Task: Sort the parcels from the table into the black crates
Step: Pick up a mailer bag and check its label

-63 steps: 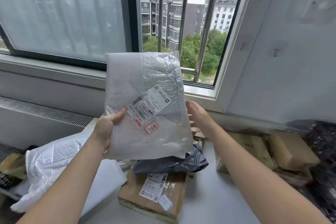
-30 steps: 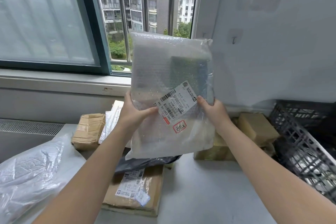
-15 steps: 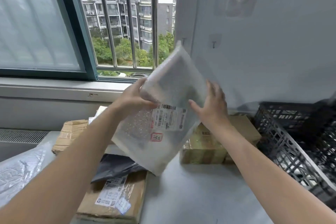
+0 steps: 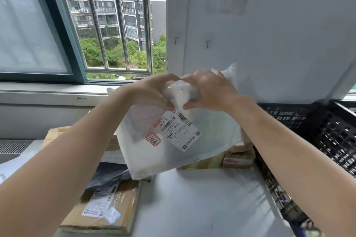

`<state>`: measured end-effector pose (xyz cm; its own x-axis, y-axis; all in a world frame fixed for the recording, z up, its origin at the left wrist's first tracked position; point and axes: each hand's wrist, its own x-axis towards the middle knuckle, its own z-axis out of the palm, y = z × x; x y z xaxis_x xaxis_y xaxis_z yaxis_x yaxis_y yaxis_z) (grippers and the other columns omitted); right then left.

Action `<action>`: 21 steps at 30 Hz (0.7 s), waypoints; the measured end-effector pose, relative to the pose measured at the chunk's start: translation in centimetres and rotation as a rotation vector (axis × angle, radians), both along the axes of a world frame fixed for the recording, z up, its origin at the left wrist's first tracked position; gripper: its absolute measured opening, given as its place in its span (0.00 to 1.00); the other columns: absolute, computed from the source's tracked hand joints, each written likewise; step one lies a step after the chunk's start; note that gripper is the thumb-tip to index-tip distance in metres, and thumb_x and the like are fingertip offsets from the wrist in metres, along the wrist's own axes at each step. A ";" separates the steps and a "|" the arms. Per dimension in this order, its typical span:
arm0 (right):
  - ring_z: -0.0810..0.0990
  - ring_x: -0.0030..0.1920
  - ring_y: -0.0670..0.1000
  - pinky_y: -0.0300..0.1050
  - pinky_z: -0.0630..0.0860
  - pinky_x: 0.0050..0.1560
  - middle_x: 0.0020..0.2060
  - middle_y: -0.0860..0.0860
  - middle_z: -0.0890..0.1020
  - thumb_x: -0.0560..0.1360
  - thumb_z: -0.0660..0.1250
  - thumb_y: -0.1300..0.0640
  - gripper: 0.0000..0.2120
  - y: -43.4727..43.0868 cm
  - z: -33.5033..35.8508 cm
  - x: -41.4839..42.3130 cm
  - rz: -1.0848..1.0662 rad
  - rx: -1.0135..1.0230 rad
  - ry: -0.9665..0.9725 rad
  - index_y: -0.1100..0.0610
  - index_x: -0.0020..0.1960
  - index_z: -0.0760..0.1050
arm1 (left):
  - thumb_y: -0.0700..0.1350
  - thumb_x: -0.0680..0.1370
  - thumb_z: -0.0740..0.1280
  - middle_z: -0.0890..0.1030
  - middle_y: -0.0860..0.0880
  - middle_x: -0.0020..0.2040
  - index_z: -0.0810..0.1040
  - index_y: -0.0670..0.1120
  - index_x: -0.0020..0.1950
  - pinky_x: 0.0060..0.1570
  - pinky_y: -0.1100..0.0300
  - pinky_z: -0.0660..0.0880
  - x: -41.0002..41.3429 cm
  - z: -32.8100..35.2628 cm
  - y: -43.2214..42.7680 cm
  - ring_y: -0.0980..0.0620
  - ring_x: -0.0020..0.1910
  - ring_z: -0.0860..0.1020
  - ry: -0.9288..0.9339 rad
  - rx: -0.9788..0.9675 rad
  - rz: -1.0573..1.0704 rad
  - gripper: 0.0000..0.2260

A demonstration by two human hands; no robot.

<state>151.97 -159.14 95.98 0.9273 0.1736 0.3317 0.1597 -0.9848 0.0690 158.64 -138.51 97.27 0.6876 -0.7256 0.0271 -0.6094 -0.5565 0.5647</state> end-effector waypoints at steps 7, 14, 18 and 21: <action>0.78 0.52 0.52 0.48 0.72 0.48 0.47 0.43 0.81 0.68 0.72 0.35 0.21 -0.2 1.3 -1.2 -0.120 0.282 0.099 0.43 0.57 0.74 | 0.57 0.66 0.78 0.67 0.39 0.74 0.72 0.44 0.71 0.71 0.36 0.61 -0.8 -0.7 2.8 0.38 0.75 0.60 -0.899 -0.298 0.277 0.38; 0.81 0.50 0.49 0.48 0.77 0.54 0.47 0.42 0.83 0.71 0.71 0.37 0.21 -1.4 1.1 -3.3 -0.223 0.589 0.099 0.43 0.61 0.77 | 0.71 0.56 0.74 0.70 0.48 0.72 0.57 0.53 0.78 0.58 0.49 0.75 -0.8 -5.3 8.1 0.42 0.69 0.71 0.067 -0.413 0.488 0.56; 0.80 0.49 0.52 0.48 0.75 0.51 0.47 0.45 0.82 0.72 0.70 0.35 0.22 -0.1 0.7 -4.2 -0.313 0.511 0.077 0.43 0.62 0.77 | 0.69 0.55 0.77 0.77 0.63 0.50 0.69 0.59 0.62 0.38 0.65 0.73 -1.6 -6.5 8.2 0.62 0.48 0.78 0.063 -0.469 0.356 0.40; 0.79 0.44 0.49 0.45 0.73 0.43 0.40 0.41 0.81 0.74 0.67 0.36 0.21 0.8 0.6 -5.2 -0.286 0.452 0.039 0.38 0.65 0.72 | 0.61 0.59 0.81 0.77 0.62 0.48 0.71 0.57 0.60 0.38 0.64 0.76 -2.1 -6.5 8.0 0.64 0.45 0.78 0.000 -0.577 0.355 0.34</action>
<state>146.80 -158.37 96.60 0.9297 -0.2397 0.2797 -0.1249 -0.9194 -0.3730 156.56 -130.48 90.74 0.8815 -0.3250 0.3426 -0.4456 -0.3325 0.8312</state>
